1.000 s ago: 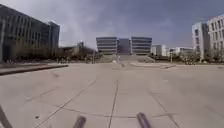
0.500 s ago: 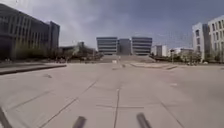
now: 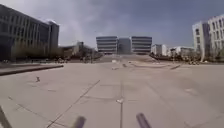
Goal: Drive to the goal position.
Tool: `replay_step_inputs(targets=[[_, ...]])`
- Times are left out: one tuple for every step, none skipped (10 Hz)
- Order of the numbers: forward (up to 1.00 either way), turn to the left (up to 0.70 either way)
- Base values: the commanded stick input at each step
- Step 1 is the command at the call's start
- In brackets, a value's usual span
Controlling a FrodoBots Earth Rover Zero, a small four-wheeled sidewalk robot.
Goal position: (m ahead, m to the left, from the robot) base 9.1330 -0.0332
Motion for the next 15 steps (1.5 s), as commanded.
replay_step_inputs(targets=[[1.00, 0.00], [1.00, 0.00], [1.00, 0.00], [1.00, 0.00], [1.00, 0.00], [1.00, 0.00], [1.00, 0.00], [1.00, 0.00], [1.00, 0.00], [1.00, 0.00], [1.00, 0.00], [1.00, 0.00], [1.00, 0.00], [1.00, 0.00], [1.00, 0.00]])
